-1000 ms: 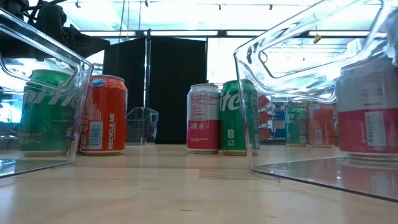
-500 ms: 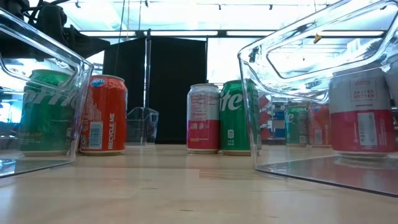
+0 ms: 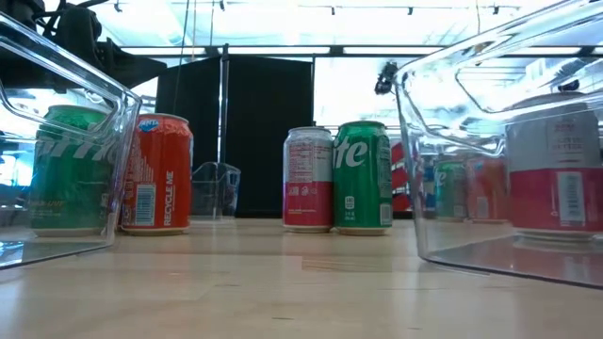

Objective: Sort soda cans
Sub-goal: Put the pink/white soda can into the bottom right transparent bin

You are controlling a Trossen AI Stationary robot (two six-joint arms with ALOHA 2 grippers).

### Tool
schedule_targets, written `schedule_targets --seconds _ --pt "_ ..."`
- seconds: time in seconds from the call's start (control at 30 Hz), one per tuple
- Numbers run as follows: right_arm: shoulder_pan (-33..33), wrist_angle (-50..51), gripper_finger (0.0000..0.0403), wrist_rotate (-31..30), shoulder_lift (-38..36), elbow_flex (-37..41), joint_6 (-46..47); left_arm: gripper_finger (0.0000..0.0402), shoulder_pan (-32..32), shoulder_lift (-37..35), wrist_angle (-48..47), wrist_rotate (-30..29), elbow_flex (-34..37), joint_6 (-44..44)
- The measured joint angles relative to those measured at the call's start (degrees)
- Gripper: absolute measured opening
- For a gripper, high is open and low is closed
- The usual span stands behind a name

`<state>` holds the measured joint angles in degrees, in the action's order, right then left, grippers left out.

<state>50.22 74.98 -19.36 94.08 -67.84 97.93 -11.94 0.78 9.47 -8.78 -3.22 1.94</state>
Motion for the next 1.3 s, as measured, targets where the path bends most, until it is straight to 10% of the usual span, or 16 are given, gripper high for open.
schedule_targets --seconds 0.47,0.67,0.83,1.07,1.3 --pt "-2.51 14.65 0.0360 0.96 -0.02 -9.81 -4.09 0.0002 0.00 0.04 -0.09 2.88 0.00 0.30" --pt "-4.75 14.40 0.0343 -8.36 -0.59 -16.19 -14.19 0.0002 0.00 3.92 -1.60 7.20 -1.15 2.95" --pt "-6.23 11.16 0.0255 -19.97 -1.18 -15.74 -24.20 0.0002 0.00 12.19 -2.39 11.65 -6.22 3.01" --pt "-8.50 -1.84 0.0028 -24.01 -5.52 -7.91 -35.27 0.0002 0.08 28.11 -9.67 16.34 -18.06 2.72" --pt "-8.98 -16.99 0.0004 -26.57 -12.99 1.44 -45.66 0.0002 2.79 46.36 -18.98 17.62 -33.44 0.56"
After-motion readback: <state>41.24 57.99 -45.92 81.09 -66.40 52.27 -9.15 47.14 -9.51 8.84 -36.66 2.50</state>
